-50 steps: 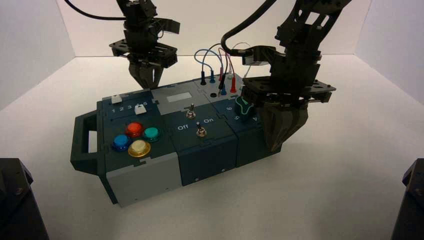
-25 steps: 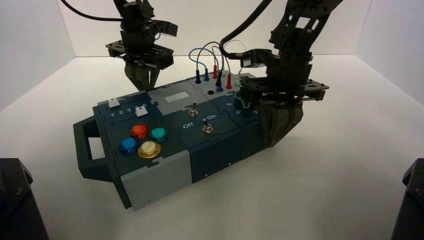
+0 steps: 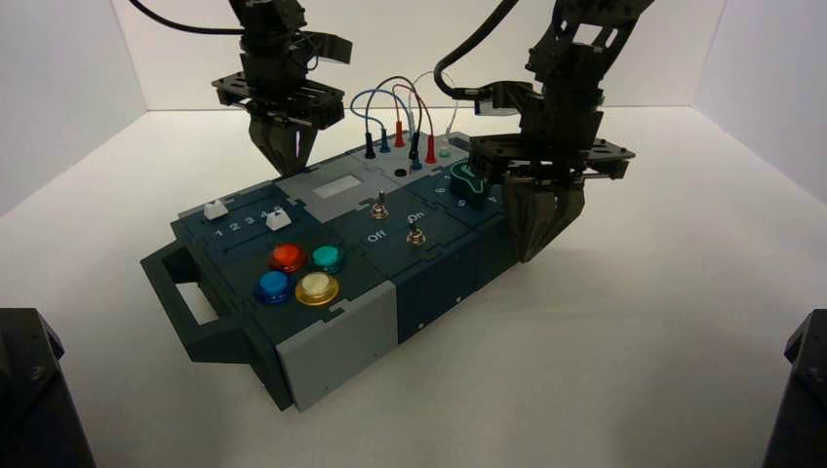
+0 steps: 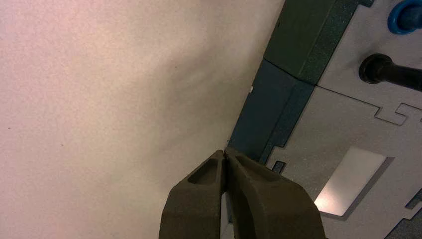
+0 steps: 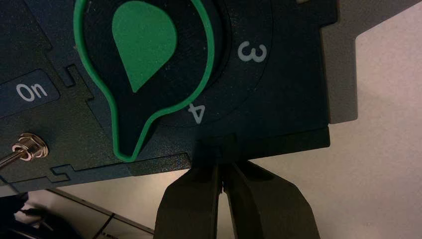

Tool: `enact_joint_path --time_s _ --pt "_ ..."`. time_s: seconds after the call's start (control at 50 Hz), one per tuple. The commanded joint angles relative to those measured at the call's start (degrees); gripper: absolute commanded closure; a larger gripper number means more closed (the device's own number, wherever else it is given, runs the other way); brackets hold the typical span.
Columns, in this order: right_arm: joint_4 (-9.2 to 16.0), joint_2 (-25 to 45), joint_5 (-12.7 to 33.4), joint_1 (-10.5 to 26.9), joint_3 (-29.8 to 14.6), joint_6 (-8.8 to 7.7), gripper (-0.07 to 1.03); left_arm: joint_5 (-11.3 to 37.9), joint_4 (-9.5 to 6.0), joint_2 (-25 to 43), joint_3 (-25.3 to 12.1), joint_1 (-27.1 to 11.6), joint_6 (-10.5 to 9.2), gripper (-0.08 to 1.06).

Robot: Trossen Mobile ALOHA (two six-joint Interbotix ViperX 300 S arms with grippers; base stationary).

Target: Rotate the box counterclockwise.

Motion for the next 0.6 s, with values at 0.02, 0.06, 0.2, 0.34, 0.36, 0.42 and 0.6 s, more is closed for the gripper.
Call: enact_joint_path --time_s 0.02,0.06,0.2,0.34,0.36,0.42,0.6 --pt "-0.4 0.2 -1.8 -1.1 -4.7 0.53 0.98 1.8 -1.41 -0.5 1.1 -6.8 0.00 1.01" --pt "-0.6 0.4 -1.8 -1.1 -5.0 0.62 0.98 1.9 -1.49 -0.6 1.1 -6.9 -0.09 1.01" --pt "-1.7 1.8 -1.8 -1.8 -6.4 0.97 0.98 3.1 -1.76 -0.6 1.3 -7.5 0.00 1.01" --pt "-2.0 2.0 -1.7 -2.7 -7.2 0.97 0.98 3.8 -1.76 -0.9 1.7 -7.7 0.00 1.01" --pt "-2.1 2.0 -1.7 -2.8 -7.3 0.97 0.98 3.7 -1.76 -0.9 1.8 -7.8 0.00 1.01" --pt "-2.3 2.0 -1.7 -2.8 -7.4 0.88 0.98 3.8 -1.76 -0.9 1.9 -8.1 0.00 1.01" --pt "-2.7 2.2 -1.8 -2.8 -8.7 0.97 0.98 4.0 -1.76 -1.0 1.9 -8.8 0.00 1.01"
